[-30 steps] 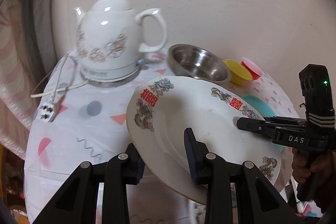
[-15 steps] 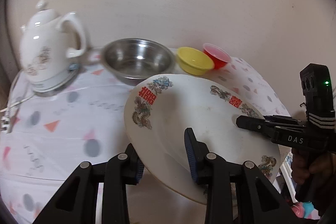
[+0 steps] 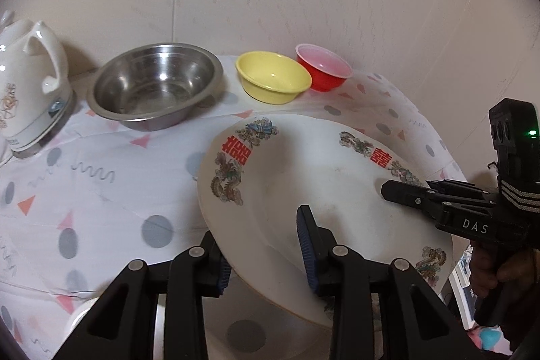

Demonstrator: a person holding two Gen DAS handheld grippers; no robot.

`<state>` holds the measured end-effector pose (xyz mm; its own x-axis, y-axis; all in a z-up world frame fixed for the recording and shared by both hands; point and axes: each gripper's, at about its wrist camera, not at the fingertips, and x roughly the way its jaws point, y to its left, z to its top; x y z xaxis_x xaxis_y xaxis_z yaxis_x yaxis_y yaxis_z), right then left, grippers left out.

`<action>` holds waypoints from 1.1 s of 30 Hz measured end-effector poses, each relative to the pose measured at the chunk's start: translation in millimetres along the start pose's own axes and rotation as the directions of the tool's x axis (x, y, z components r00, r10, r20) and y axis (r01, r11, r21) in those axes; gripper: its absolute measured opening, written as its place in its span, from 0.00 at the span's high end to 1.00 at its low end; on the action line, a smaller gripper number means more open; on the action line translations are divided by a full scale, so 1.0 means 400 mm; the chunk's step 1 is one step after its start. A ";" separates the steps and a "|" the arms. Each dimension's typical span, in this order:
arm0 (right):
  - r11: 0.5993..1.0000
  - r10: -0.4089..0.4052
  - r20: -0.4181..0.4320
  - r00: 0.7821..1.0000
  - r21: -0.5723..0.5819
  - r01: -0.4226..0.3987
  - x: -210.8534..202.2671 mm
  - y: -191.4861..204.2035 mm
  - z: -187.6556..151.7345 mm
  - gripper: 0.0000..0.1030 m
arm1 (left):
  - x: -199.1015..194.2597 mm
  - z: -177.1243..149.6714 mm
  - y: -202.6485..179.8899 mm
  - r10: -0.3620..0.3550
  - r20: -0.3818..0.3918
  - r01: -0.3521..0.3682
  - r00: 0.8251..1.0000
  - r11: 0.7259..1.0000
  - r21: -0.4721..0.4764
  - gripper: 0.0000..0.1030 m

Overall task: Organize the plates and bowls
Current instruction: 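Lift the patterned plate with the right gripper and lower it onto the teal plate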

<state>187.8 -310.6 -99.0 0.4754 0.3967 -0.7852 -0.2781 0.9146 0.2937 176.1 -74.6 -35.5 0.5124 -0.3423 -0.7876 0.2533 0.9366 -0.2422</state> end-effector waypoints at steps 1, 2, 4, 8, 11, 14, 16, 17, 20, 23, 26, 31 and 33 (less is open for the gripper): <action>1.000 -0.002 -0.006 1.000 -0.001 0.002 0.003 -0.011 0.003 0.72 | 0.009 0.001 -0.006 0.001 -0.006 -0.001 1.000 1.000 -0.001 0.66; 1.000 -0.007 -0.010 1.000 -0.005 0.007 0.008 -0.018 0.004 0.71 | 0.017 0.002 -0.012 0.002 -0.012 -0.002 1.000 1.000 -0.003 0.65; 1.000 -0.011 -0.017 1.000 -0.009 0.011 0.016 -0.035 0.007 0.71 | 0.032 0.002 -0.020 0.009 -0.021 -0.009 1.000 1.000 -0.010 0.65; 0.999 -0.018 -0.021 1.000 -0.028 0.017 0.024 -0.047 0.017 0.71 | 0.054 0.005 -0.022 0.016 -0.038 -0.017 0.999 0.999 -0.031 0.65; 0.999 -0.021 -0.027 0.999 -0.041 0.019 0.031 -0.050 0.024 0.71 | 0.073 0.004 -0.028 0.024 -0.052 -0.026 0.998 0.999 -0.032 0.64; 0.999 -0.025 -0.037 0.999 -0.047 0.023 0.043 -0.055 0.021 0.71 | 0.088 -0.006 -0.034 0.040 -0.065 -0.042 0.997 0.999 -0.032 0.64; 0.997 -0.027 -0.029 0.999 -0.069 0.025 0.040 -0.051 0.019 0.71 | 0.092 -0.008 -0.036 0.052 -0.072 -0.054 0.996 0.998 -0.032 0.64; 0.997 -0.029 -0.027 0.999 -0.075 0.027 0.039 -0.049 0.019 0.71 | 0.093 -0.010 -0.035 0.052 -0.074 -0.055 0.996 0.998 -0.036 0.64; 0.995 -0.031 -0.033 0.999 -0.100 0.028 0.040 -0.046 0.018 0.69 | 0.095 -0.017 -0.035 0.060 -0.088 -0.063 0.994 0.997 -0.037 0.64; 0.995 -0.030 -0.047 0.998 -0.099 0.025 0.043 -0.050 0.009 0.68 | 0.096 -0.021 -0.036 0.069 -0.097 -0.072 0.993 0.997 -0.028 0.64; 0.995 -0.036 -0.059 0.998 -0.097 0.031 0.046 -0.054 0.006 0.66 | 0.099 -0.027 -0.027 0.081 -0.112 -0.086 0.990 0.996 -0.038 0.64; 0.994 -0.058 -0.037 0.998 -0.090 0.055 0.029 -0.059 0.009 0.65 | 0.092 -0.028 -0.019 0.091 -0.104 -0.096 0.990 0.994 -0.043 0.65; 0.994 -0.062 -0.031 0.998 -0.096 0.059 0.019 -0.061 0.010 0.65 | 0.088 -0.028 -0.020 0.098 -0.100 -0.103 0.990 0.994 -0.040 0.65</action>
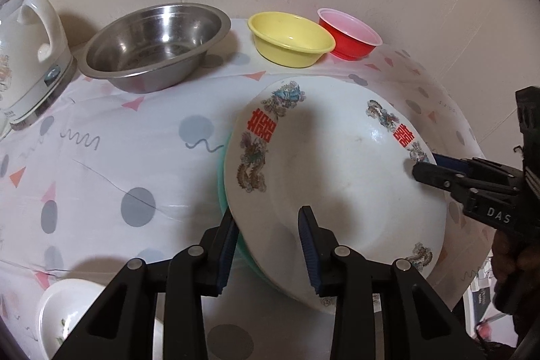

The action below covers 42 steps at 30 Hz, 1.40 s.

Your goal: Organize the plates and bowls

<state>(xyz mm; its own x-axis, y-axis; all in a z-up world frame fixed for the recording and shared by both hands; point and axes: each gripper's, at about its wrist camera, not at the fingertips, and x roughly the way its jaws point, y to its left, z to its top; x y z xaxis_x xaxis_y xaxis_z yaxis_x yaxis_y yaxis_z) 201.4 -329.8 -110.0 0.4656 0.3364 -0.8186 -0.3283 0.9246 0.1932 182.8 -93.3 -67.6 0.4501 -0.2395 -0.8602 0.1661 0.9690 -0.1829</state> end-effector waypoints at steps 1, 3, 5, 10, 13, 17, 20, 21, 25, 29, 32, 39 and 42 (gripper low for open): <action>1.000 -0.003 0.001 1.000 0.002 0.003 -0.004 -0.004 -0.001 0.65 | -0.002 -0.001 0.000 0.004 0.002 -0.004 1.000 1.000 0.002 0.65; 1.000 -0.008 -0.002 1.000 0.008 0.008 -0.011 -0.013 -0.007 0.65 | -0.004 -0.002 0.002 0.005 0.007 -0.005 1.000 1.000 0.000 0.65; 1.000 -0.006 -0.002 1.000 0.020 0.006 -0.016 -0.023 -0.016 0.66 | -0.005 -0.002 0.002 0.010 0.009 -0.010 1.000 1.000 0.003 0.65; 1.000 -0.009 0.027 1.000 0.014 0.009 -0.031 -0.009 -0.024 0.85 | -0.003 -0.002 0.002 0.009 0.005 -0.009 1.000 1.000 -0.001 0.65; 0.999 -0.046 0.031 0.998 -0.006 0.046 -0.031 0.004 -0.021 0.85 | -0.004 -0.003 -0.001 0.016 0.004 -0.016 1.000 1.000 -0.002 0.65; 0.998 -0.055 0.028 0.998 -0.009 0.056 -0.031 0.006 -0.020 0.85 | -0.008 -0.006 0.002 0.012 0.009 -0.011 1.000 1.000 -0.017 0.65; 0.997 -0.067 0.027 0.997 -0.025 0.068 -0.031 0.011 -0.021 0.85 | -0.009 -0.010 -0.004 0.022 0.011 -0.022 1.000 1.000 -0.014 0.65; 0.998 -0.066 0.026 0.997 -0.023 0.066 -0.031 0.010 -0.021 0.84 | -0.011 -0.010 -0.004 0.025 0.013 -0.024 1.000 1.000 -0.016 0.65; 0.998 -0.067 0.020 0.998 -0.017 0.068 -0.031 0.013 -0.023 0.83 | -0.019 -0.010 -0.004 0.044 0.024 -0.043 0.999 0.999 -0.025 0.65; 0.998 -0.065 0.006 0.998 -0.018 0.065 -0.031 0.022 -0.028 0.78 | -0.025 -0.014 -0.008 0.060 0.030 -0.059 0.998 0.998 -0.033 0.65; 0.998 -0.066 0.000 0.998 -0.024 0.066 -0.034 0.027 -0.033 0.78 | -0.033 -0.019 -0.012 0.072 0.039 -0.070 0.997 0.997 -0.042 0.65; 0.998 -0.066 0.025 0.998 -0.012 0.066 -0.063 0.015 -0.037 0.76 | -0.053 -0.029 -0.029 0.102 0.066 -0.099 0.993 0.994 -0.054 0.64; 0.999 -0.053 0.046 0.998 -0.008 0.054 -0.076 0.008 -0.034 0.73 | -0.060 -0.034 -0.035 0.110 0.075 -0.106 0.991 0.992 -0.064 0.63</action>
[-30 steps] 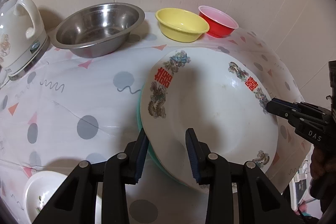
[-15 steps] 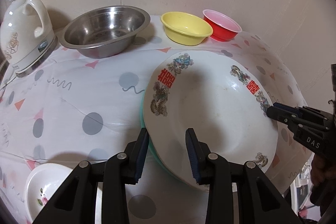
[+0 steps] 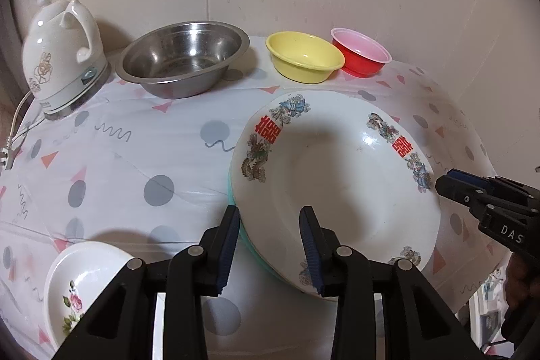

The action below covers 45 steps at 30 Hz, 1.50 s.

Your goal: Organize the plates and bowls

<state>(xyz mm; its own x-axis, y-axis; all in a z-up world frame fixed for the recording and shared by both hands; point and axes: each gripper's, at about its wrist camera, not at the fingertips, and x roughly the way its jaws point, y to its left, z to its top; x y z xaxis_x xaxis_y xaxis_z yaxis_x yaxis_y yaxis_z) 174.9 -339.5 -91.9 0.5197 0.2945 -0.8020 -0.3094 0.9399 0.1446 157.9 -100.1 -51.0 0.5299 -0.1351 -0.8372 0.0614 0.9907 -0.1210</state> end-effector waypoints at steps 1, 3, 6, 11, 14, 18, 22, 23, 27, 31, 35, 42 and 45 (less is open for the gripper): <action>1.000 0.011 -0.004 1.000 0.000 -0.011 0.002 -0.001 0.000 0.72 | -0.002 -0.003 -0.002 0.003 0.001 -0.003 1.000 1.000 -0.003 0.63; 0.999 0.031 -0.013 0.999 -0.008 -0.031 0.007 0.002 -0.004 0.72 | -0.006 -0.008 -0.005 0.007 0.002 -0.007 1.000 1.000 -0.008 0.63; 0.999 0.042 -0.021 0.999 -0.025 -0.042 0.017 0.006 -0.008 0.72 | -0.011 -0.021 -0.007 0.011 0.002 -0.011 1.000 1.000 -0.017 0.63; 0.998 0.056 -0.005 0.998 -0.027 -0.056 0.004 0.012 -0.008 0.72 | -0.018 -0.021 0.000 0.004 0.013 -0.003 1.000 0.999 -0.034 0.63; 0.997 0.067 0.013 0.998 -0.029 -0.067 -0.010 0.026 -0.014 0.71 | -0.023 -0.011 0.002 -0.006 0.030 0.006 1.000 1.000 -0.019 0.63; 0.996 0.090 0.025 0.996 -0.023 -0.089 -0.024 0.060 -0.016 0.70 | -0.033 -0.004 0.015 -0.029 0.033 0.029 0.999 1.000 0.010 0.63; 0.995 0.095 0.010 0.995 -0.036 -0.095 -0.020 0.114 -0.027 0.70 | -0.046 -0.013 0.036 -0.050 0.024 0.050 0.998 0.998 0.031 0.63; 0.995 0.100 0.005 0.995 -0.029 -0.100 -0.018 0.125 -0.031 0.70 | -0.050 -0.018 0.041 -0.053 0.020 0.052 0.998 0.998 0.036 0.63; 0.993 0.114 -0.007 0.993 -0.030 -0.114 -0.017 0.181 -0.049 0.70 | -0.071 -0.034 0.077 -0.064 0.019 0.063 0.998 0.997 0.033 0.63; 0.990 0.135 -0.022 0.991 -0.031 -0.135 -0.012 0.230 -0.062 0.70 | -0.090 -0.048 0.119 -0.070 0.016 0.070 0.997 0.997 0.016 0.63; 0.984 0.172 -0.032 0.985 -0.042 -0.173 -0.013 0.287 -0.074 0.70 | -0.124 -0.054 0.167 -0.075 0.033 0.075 0.997 0.997 -0.003 0.63; 0.966 0.236 -0.075 0.969 -0.086 -0.243 0.002 0.407 -0.100 0.70 | -0.180 -0.083 0.271 -0.052 0.055 0.054 0.997 0.998 -0.041 0.62; 0.960 0.259 -0.094 0.961 -0.087 -0.267 0.018 0.451 -0.109 0.70 | -0.199 -0.104 0.320 -0.029 0.057 0.033 0.998 0.998 -0.060 0.62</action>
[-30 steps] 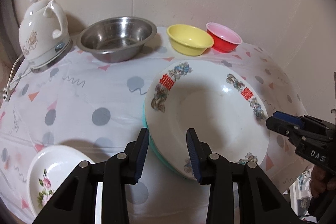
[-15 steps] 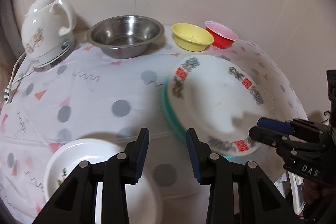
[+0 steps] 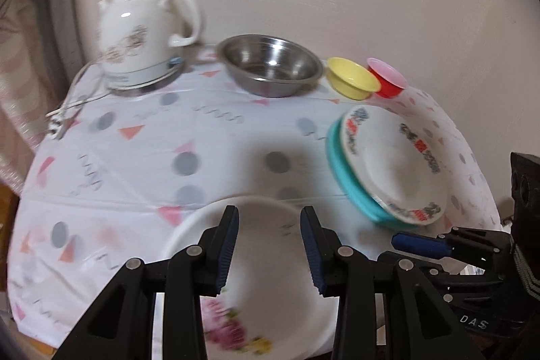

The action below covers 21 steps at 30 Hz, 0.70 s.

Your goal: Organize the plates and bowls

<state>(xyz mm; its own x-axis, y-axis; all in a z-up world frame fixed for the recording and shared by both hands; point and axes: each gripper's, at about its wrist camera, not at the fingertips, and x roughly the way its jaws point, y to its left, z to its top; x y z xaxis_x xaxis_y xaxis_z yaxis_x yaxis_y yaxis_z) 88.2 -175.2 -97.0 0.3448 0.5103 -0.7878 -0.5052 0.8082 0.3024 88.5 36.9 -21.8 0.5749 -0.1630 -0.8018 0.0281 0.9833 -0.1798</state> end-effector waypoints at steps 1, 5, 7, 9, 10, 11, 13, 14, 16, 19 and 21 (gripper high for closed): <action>1.000 0.009 -0.005 1.000 0.006 -0.009 0.011 0.010 0.000 0.70 | -0.004 -0.007 0.014 0.008 0.000 -0.008 1.000 1.000 -0.005 0.61; 0.999 0.019 -0.017 1.000 0.044 -0.018 0.045 0.033 0.000 0.70 | -0.024 -0.042 0.088 0.036 -0.004 -0.036 0.999 0.998 -0.043 0.60; 0.998 0.015 -0.020 1.000 0.061 -0.014 0.062 0.044 -0.001 0.70 | -0.030 -0.060 0.122 0.046 -0.011 -0.047 0.999 0.997 -0.058 0.60; 0.997 0.003 -0.017 1.000 0.071 -0.002 0.074 0.055 -0.004 0.70 | -0.033 -0.077 0.154 0.051 -0.019 -0.052 0.999 0.996 -0.077 0.60; 0.997 -0.011 -0.015 1.000 0.076 0.012 0.079 0.059 -0.006 0.70 | -0.034 -0.085 0.168 0.051 -0.023 -0.053 0.998 0.995 -0.085 0.60; 0.996 -0.023 -0.016 1.000 0.083 0.025 0.085 0.061 -0.008 0.70 | -0.035 -0.091 0.180 0.047 -0.027 -0.050 0.998 0.995 -0.091 0.60; 0.995 -0.038 -0.012 0.999 0.089 0.039 0.091 0.063 -0.011 0.71 | -0.029 -0.102 0.197 0.040 -0.046 -0.044 0.998 0.995 -0.092 0.60; 0.995 -0.047 -0.010 0.999 0.089 0.048 0.092 0.066 -0.011 0.74 | -0.026 -0.108 0.203 0.035 -0.052 -0.040 0.998 0.995 -0.094 0.60; 0.994 -0.061 -0.009 0.998 0.094 0.061 0.098 0.069 -0.014 0.77 | -0.018 -0.120 0.213 0.011 -0.070 -0.018 0.998 0.995 -0.099 0.61; 0.992 -0.078 -0.015 0.997 0.097 0.079 0.110 0.070 -0.017 0.81 | -0.001 -0.127 0.216 -0.023 -0.099 0.014 0.995 0.995 -0.094 0.63; 0.991 -0.075 -0.022 0.997 0.107 0.077 0.117 0.070 -0.020 0.81 | 0.010 -0.131 0.216 -0.039 -0.116 0.028 0.992 0.995 -0.090 0.69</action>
<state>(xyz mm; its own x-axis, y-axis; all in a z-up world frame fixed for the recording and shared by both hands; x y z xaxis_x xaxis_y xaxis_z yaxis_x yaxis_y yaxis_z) 83.9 -131.2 -129.9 0.3639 0.4416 -0.8201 -0.3894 0.8720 0.2967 50.4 116.9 -70.5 0.4744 -0.2093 -0.8550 -0.0298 0.9670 -0.2532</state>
